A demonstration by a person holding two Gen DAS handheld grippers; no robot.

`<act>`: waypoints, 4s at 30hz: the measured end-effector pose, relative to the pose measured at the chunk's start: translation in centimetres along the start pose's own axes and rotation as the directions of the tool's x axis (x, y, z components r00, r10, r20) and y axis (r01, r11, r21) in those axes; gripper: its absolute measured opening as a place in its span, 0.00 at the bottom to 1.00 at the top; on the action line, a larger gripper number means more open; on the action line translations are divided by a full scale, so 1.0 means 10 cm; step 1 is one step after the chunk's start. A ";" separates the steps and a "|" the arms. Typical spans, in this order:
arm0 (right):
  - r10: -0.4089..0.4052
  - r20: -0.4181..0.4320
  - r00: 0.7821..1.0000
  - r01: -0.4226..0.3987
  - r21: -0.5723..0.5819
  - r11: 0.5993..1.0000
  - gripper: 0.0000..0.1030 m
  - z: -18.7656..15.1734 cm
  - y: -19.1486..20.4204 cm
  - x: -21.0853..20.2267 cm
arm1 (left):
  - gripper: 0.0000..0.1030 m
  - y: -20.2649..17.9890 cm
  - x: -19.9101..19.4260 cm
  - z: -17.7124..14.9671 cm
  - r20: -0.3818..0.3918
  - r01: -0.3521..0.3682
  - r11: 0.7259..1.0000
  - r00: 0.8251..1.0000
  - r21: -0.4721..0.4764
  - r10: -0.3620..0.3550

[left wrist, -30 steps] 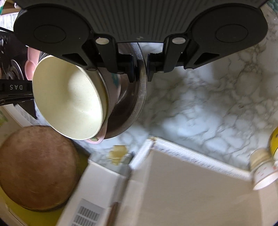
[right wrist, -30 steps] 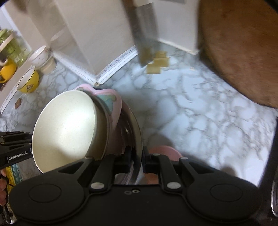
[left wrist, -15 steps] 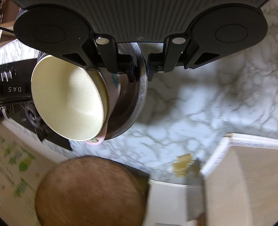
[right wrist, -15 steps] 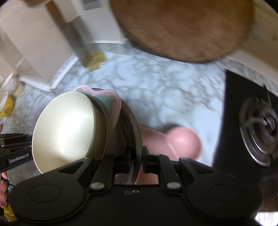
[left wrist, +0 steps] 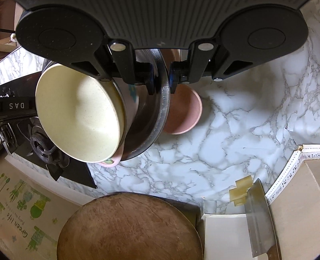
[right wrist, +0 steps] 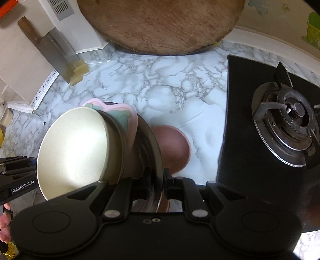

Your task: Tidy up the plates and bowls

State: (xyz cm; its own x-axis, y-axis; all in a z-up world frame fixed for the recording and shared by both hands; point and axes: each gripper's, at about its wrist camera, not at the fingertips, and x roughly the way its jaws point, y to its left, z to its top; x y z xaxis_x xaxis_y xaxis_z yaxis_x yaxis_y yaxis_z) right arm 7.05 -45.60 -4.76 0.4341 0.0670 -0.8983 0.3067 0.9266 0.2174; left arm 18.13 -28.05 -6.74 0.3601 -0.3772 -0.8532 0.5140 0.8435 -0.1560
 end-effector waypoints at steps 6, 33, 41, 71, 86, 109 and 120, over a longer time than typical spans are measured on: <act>0.006 -0.010 1.000 -0.006 -0.003 1.000 0.12 -0.02 -0.04 0.08 | 0.13 0.00 0.07 -0.03 -0.015 -0.005 1.000 1.000 0.004 0.005; -0.049 0.104 0.993 0.051 -0.015 0.999 0.46 -0.20 0.02 -0.25 | 0.19 0.04 -0.17 -0.03 0.057 -0.029 0.995 0.998 0.093 0.023; -0.039 0.248 0.968 0.054 -0.054 0.997 0.59 -0.45 0.29 -0.69 | 0.32 0.03 -0.50 -0.13 0.118 -0.010 0.992 0.993 0.125 -0.005; 0.025 0.614 0.789 0.070 -0.131 0.989 1.00 -1.55 1.14 -1.33 | 0.96 0.04 -1.51 -0.87 0.345 0.047 0.990 0.934 0.134 -0.091; 0.015 0.608 0.794 0.049 -0.088 0.995 1.00 -1.73 1.15 -1.37 | 0.99 0.04 -1.64 -1.09 0.349 0.074 0.991 0.931 0.112 -0.109; 0.019 0.610 0.792 0.033 -0.074 0.997 1.00 -1.76 1.16 -1.44 | 0.99 -0.03 -1.78 -1.13 0.371 0.064 0.989 0.922 0.130 -0.108; 0.019 0.602 0.798 0.026 -0.065 0.998 1.00 -1.75 1.11 -1.44 | 0.99 -0.05 -1.77 -1.13 0.372 0.060 0.990 0.922 0.129 -0.104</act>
State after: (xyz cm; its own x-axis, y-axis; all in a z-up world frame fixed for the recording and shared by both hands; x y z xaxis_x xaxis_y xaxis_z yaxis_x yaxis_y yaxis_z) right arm -10.61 -29.79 3.91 0.8622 -0.1518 -0.4833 0.2619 0.9502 0.1687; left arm 2.74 -17.50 2.83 0.5680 -0.5781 -0.5858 0.6308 0.7630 -0.1412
